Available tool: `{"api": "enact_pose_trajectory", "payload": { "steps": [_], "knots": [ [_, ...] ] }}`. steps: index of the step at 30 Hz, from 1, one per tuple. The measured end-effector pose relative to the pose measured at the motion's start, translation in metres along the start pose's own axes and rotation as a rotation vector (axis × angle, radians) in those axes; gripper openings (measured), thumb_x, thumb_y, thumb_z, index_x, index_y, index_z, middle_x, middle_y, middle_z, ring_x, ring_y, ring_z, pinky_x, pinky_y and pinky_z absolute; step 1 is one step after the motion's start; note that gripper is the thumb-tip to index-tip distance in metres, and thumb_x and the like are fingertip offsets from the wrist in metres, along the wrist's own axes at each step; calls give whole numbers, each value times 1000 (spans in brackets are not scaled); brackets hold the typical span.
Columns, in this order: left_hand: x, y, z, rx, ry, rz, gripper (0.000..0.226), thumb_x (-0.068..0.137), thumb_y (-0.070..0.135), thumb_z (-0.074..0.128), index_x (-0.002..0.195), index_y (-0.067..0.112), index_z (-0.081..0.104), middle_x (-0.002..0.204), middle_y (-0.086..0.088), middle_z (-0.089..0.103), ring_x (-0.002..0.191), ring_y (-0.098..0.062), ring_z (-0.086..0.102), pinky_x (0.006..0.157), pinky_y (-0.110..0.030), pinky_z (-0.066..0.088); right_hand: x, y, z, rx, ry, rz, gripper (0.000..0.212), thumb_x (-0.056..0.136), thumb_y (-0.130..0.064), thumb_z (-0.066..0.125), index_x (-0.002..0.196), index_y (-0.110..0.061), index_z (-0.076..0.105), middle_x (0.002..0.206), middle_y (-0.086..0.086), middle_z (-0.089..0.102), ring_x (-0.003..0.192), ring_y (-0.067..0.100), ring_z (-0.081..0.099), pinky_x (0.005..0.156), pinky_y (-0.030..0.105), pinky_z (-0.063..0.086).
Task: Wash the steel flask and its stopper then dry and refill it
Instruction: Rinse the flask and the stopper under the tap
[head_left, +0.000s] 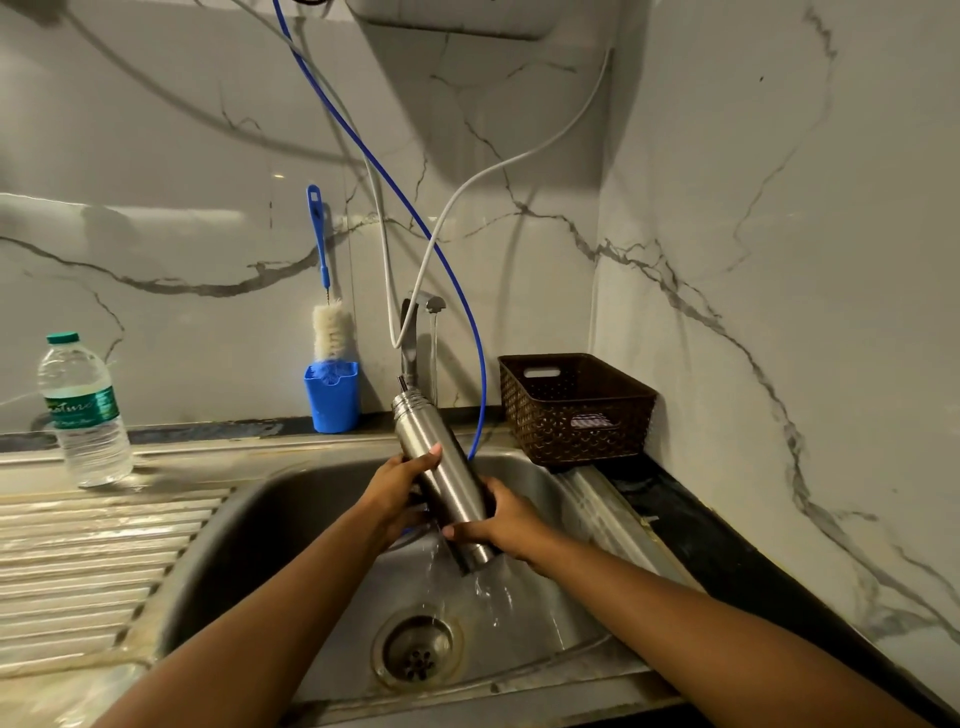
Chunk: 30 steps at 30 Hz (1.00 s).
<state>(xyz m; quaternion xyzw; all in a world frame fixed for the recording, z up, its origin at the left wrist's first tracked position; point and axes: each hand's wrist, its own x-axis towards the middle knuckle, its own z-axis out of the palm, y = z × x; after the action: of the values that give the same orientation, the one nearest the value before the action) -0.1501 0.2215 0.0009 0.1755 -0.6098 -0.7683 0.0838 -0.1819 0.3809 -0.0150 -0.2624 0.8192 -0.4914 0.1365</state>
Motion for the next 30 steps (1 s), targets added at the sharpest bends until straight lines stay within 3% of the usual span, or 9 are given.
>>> {"api": "enact_pose_trajectory", "payload": {
  "steps": [3,6,9,13,17,21,24,27,30],
  "knots": [
    [0,2,-3,-74,12,-28,61,86,29,66,137,12,36,119,-17,53,101,-33,56,79,-48,51,10,2,-2,-146,62,-11,86,68,-34,81,140,-22,35,133,3,51,115,18,51,90,27,47],
    [-1,2,-5,-39,27,-19,60,86,30,65,138,15,37,117,-16,54,103,-34,57,81,-50,53,22,1,0,-137,10,17,85,72,-28,79,141,-22,31,134,5,50,116,19,51,91,29,48],
    [-4,4,-8,49,46,28,53,89,30,62,136,14,43,114,-15,57,100,-33,60,78,-46,55,37,-9,12,64,-85,77,77,80,-27,72,143,-21,27,133,9,51,115,22,53,89,30,47],
    [-10,10,-16,167,38,68,34,98,24,49,131,16,50,110,-12,60,94,-26,61,65,-37,53,53,-16,22,337,-39,175,71,80,-43,69,136,-15,37,120,11,60,102,23,61,86,35,51],
    [-24,15,-18,296,45,107,31,95,11,52,125,15,56,108,-11,63,93,-23,63,66,-32,54,49,-22,22,327,45,167,65,74,-24,77,128,-9,44,113,10,62,89,19,62,73,29,52],
    [-47,25,-28,639,31,200,16,94,10,53,99,22,62,93,-6,66,83,-14,62,71,-27,53,50,-39,22,40,65,100,83,68,-21,80,136,-15,33,131,11,52,113,26,55,93,37,48],
    [-59,32,-59,1096,21,229,18,93,23,57,111,23,62,97,5,63,83,-3,55,75,-16,43,52,-56,20,5,172,107,94,64,-26,83,139,-18,27,133,10,48,115,30,53,89,37,48],
    [-72,29,-104,1602,212,175,45,88,48,57,127,26,52,130,-1,54,112,-12,49,99,-30,39,56,-72,13,37,283,87,92,66,-28,82,138,-13,27,133,11,49,113,30,54,91,38,48],
    [-82,14,-142,1777,314,36,78,88,56,52,150,25,17,157,-8,16,144,-28,16,114,-48,21,56,-63,21,-62,325,91,92,70,-26,80,140,-12,22,134,12,49,115,30,53,91,36,45]
  ]
}}
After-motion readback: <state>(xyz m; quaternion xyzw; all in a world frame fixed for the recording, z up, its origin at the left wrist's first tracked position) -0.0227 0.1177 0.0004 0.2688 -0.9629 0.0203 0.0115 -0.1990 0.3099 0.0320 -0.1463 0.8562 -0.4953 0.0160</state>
